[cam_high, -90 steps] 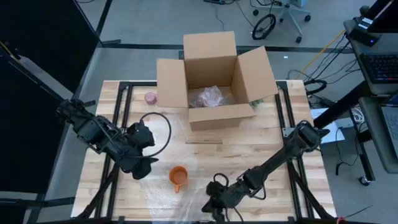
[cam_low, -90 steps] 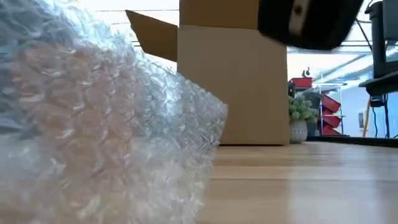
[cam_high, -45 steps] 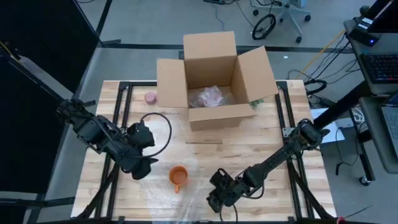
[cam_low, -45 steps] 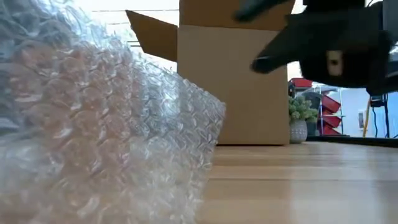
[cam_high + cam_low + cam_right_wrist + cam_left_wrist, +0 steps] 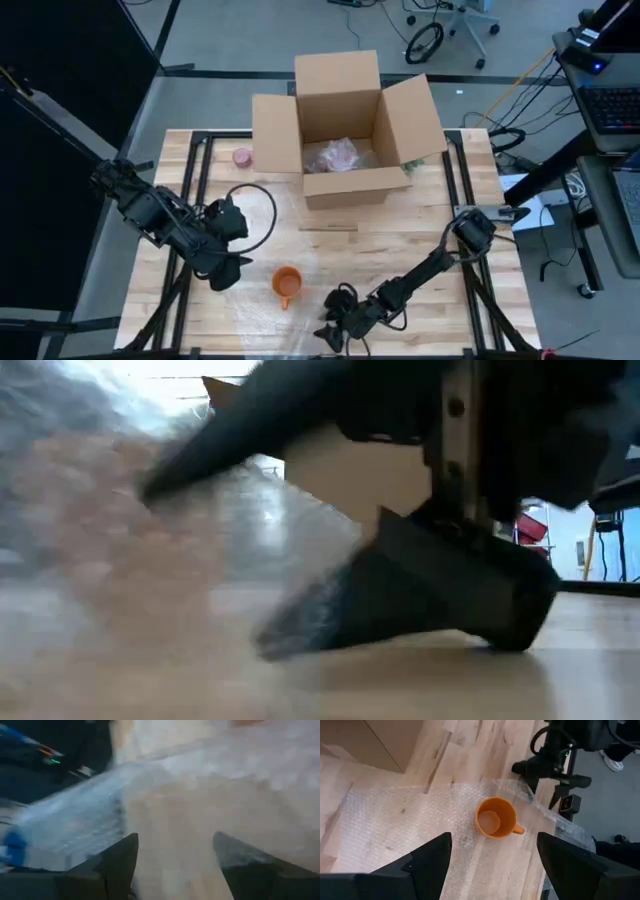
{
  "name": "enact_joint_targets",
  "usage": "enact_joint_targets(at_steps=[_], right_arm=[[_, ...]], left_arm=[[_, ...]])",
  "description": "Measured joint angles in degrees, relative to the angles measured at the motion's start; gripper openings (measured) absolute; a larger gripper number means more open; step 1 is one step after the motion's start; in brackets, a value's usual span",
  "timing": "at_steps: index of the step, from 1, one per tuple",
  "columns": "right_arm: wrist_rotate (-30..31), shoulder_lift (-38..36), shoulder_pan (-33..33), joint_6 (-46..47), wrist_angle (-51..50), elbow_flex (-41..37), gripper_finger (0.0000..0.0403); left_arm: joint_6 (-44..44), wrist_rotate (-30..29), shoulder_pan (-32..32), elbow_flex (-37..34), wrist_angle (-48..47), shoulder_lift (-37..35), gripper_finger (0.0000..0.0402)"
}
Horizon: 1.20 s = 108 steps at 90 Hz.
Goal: Wrap mug
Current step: Wrap the orange cup with the bubble wrap
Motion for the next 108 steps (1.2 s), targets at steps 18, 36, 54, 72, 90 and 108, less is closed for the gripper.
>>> enact_joint_targets(at_steps=[18, 36, 54, 72, 90, 108], right_arm=[[-1.76, 1.96, -0.25, -2.54, 7.36, -0.02, 0.0238], [-7.09, -0.13, -0.14, -4.51, 11.42, -0.43, 0.0141], [-6.97, -3.02, -0.25, -7.23, 10.61, -0.26, 0.0011], [-13.73, -6.30, -0.80, -4.00, 10.22, -0.34, 0.0002], [-15.10, -13.12, -1.23, -5.92, 4.97, -0.30, 0.0000], [-15.11, -18.00, -3.59, -5.47, -5.16, -0.18, 0.0000]], left_arm=[[0.00, 0.22, 0.00, 0.00, -0.01, 0.00, 0.0281], [0.04, 0.27, 0.00, 0.00, -0.02, 0.00, 0.0281], [1.06, 0.22, 0.00, 0.00, 0.00, 0.00, 0.0281], [1.40, 0.22, 0.00, 0.00, 0.01, 0.00, 0.0281], [1.55, 0.22, 0.00, 0.00, -0.03, 0.00, 0.0281], [1.89, 0.22, 0.00, 0.00, 0.00, 0.00, 0.0281]])
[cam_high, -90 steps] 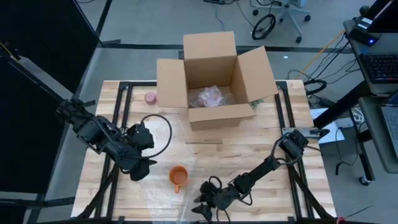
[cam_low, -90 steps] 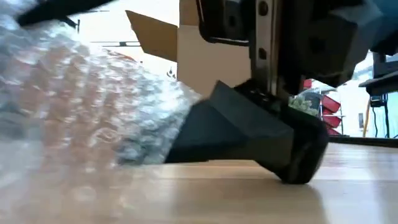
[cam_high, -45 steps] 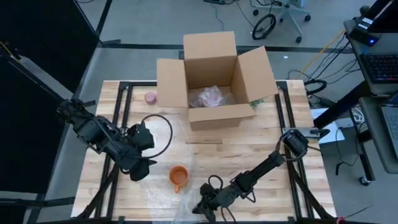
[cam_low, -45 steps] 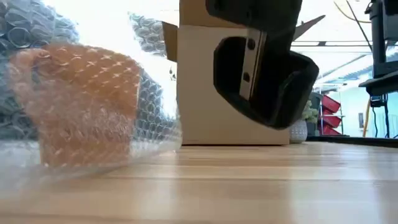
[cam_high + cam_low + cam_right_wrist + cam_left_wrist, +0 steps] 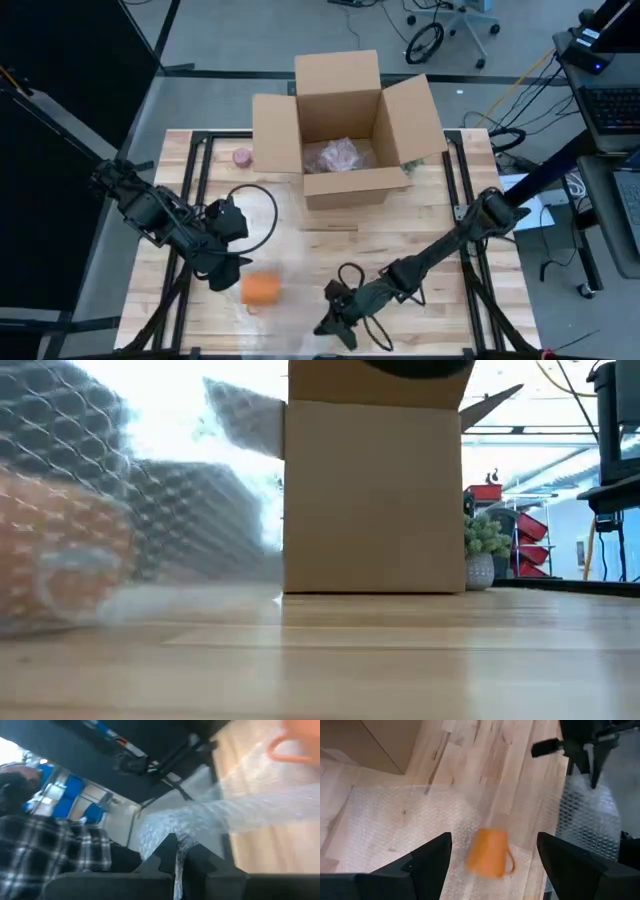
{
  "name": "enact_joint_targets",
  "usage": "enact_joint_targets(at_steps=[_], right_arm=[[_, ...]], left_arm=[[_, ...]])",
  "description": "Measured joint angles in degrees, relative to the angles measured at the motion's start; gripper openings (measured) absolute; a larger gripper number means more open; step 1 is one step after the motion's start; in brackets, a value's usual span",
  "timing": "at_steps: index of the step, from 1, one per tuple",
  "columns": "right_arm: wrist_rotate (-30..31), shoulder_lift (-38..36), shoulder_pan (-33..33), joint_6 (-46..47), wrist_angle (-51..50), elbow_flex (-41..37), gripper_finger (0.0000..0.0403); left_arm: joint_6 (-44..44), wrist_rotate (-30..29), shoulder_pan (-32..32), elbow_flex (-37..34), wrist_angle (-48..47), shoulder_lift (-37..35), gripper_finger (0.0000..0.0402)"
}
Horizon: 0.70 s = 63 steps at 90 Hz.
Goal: Wrap mug
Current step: Wrap the orange cup with the bubble wrap
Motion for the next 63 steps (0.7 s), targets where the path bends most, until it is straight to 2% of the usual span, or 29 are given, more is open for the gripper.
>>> enact_joint_targets(at_steps=[22, 30, 46, 63], right_arm=[[-0.01, 0.04, -1.82, 4.58, -7.95, -0.01, 0.0001], [-1.48, 0.04, -2.60, 7.35, -11.82, -0.01, 0.0015], [-4.43, -1.93, -1.78, 12.87, -30.19, -0.03, 0.0091], [-4.69, -8.33, 0.35, 14.78, -48.40, -0.03, 0.0185]], left_arm=[[0.63, -0.05, 0.00, 0.00, -0.01, 0.00, 0.0281], [0.63, -0.38, 0.01, 0.00, -0.01, 0.00, 0.0281], [0.59, -0.69, 0.63, 0.00, 0.09, 0.00, 0.0281], [0.63, -1.13, 1.83, 0.00, 2.55, 0.00, 0.0281]])
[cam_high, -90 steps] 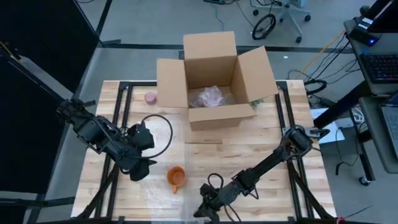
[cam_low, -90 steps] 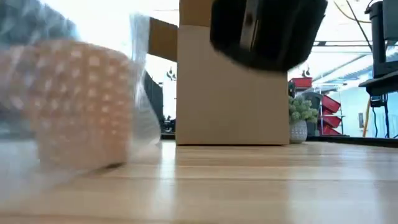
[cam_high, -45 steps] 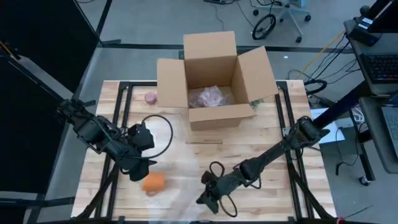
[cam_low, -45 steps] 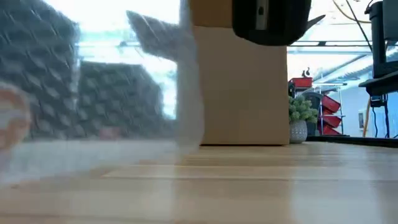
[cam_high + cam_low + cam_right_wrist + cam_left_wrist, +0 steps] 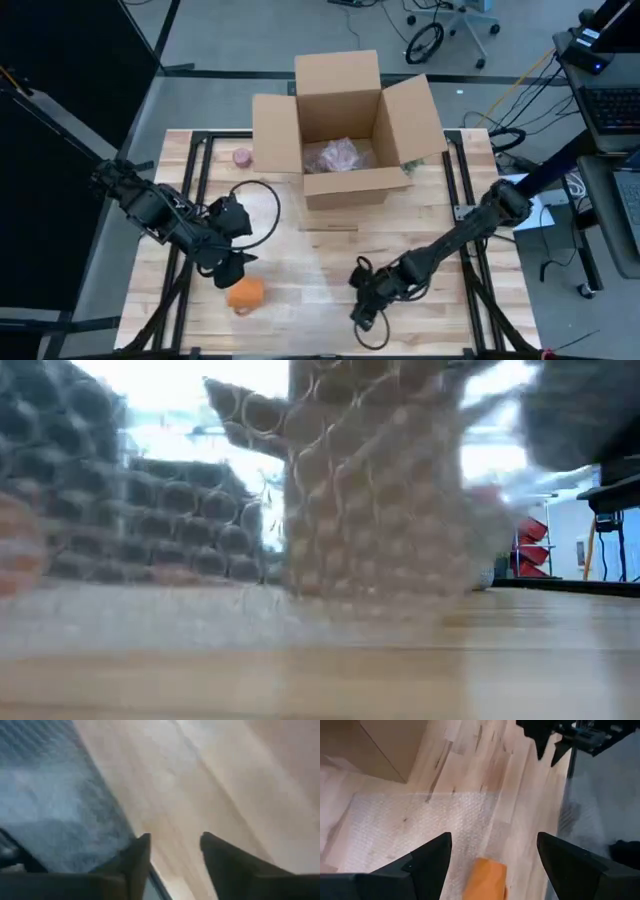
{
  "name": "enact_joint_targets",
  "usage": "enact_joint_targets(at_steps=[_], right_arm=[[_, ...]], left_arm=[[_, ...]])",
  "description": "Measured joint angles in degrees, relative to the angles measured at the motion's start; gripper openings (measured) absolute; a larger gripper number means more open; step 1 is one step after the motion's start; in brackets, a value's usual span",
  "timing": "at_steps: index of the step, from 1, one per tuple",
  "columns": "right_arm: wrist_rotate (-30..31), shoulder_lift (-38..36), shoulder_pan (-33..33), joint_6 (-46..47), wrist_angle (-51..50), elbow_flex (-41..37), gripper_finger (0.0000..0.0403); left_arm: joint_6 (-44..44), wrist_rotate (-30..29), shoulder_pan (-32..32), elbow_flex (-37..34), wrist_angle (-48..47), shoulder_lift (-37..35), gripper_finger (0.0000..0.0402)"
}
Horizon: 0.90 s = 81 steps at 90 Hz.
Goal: Wrap mug
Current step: Wrap the orange cup with the bubble wrap
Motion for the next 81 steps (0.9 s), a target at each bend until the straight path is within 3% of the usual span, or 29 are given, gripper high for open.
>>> enact_joint_targets(at_steps=[14, 29, 42, 60, 81], right_arm=[[2.29, -6.93, 0.84, -5.95, -10.32, 0.00, 0.0232], [10.49, -11.84, 0.09, -18.24, -12.27, 0.00, 0.0244], [10.55, -12.58, -1.52, -28.11, -12.34, 0.00, 0.0239], [9.18, -12.13, -2.75, -38.59, -12.44, 0.00, 0.0236], [7.30, -12.13, -5.31, -43.78, -12.02, -0.02, 0.0236]], left_arm=[[-4.63, -0.04, 0.98, 0.00, 0.98, 0.03, 0.0281], [-20.23, 1.79, 0.21, 0.00, 0.96, 2.28, 0.0281], [-38.11, 2.88, -3.17, 0.00, 0.02, 6.31, 0.0281], [-55.53, 4.81, -8.74, -0.07, -4.38, 11.58, 0.0277], [-65.91, 9.46, -11.64, -5.14, -6.06, 11.49, 0.0274]])
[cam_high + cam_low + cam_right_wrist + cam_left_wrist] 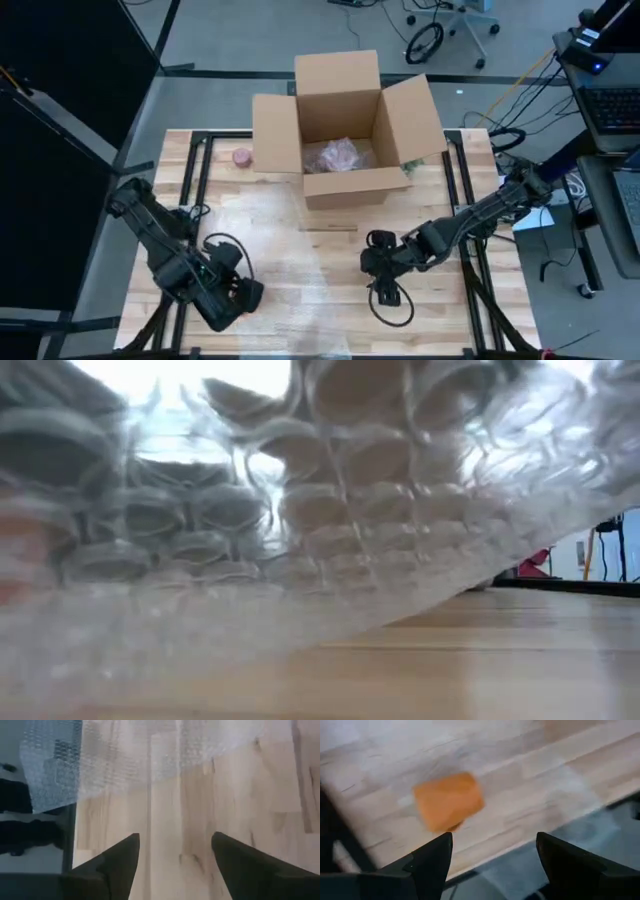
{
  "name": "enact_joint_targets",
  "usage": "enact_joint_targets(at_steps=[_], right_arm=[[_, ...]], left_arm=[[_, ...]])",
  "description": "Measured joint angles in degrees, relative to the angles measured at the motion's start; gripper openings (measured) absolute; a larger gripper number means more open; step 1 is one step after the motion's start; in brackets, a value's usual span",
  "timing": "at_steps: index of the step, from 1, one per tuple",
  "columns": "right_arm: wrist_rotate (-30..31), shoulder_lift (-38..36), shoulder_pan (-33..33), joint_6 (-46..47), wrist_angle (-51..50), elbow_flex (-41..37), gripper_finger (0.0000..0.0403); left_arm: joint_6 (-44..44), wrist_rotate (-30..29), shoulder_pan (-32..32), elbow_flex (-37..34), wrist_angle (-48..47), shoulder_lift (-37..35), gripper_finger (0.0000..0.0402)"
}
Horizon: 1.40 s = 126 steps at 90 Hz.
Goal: Wrap mug
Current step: Wrap the orange cup with the bubble wrap
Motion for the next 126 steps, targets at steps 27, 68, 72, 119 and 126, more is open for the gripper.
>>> enact_joint_targets(at_steps=[27, 68, 72, 119, 126], right_arm=[[-0.02, 0.00, -1.19, 0.55, 1.42, 0.00, 0.0236], [0.39, 0.03, -2.67, 6.51, 2.93, 0.00, 0.0235], [0.45, 0.03, -2.68, 7.01, 3.07, 0.00, 0.0235], [2.01, 0.03, -2.68, 8.83, 3.23, -0.01, 0.0235], [2.03, 0.05, -2.68, 8.83, 3.15, -0.02, 0.0235]], left_arm=[[-2.17, 2.32, -0.94, -20.78, 13.65, -8.67, 0.0274], [-3.46, 1.75, -5.93, -46.67, 39.86, -15.62, 0.0274], [-4.18, 1.66, -6.13, -48.20, 41.26, -15.62, 0.0274], [2.02, -9.30, -5.63, -61.78, 70.73, -13.87, 0.0139], [2.44, -9.48, -5.00, -61.75, 70.60, -13.87, 0.0082]])
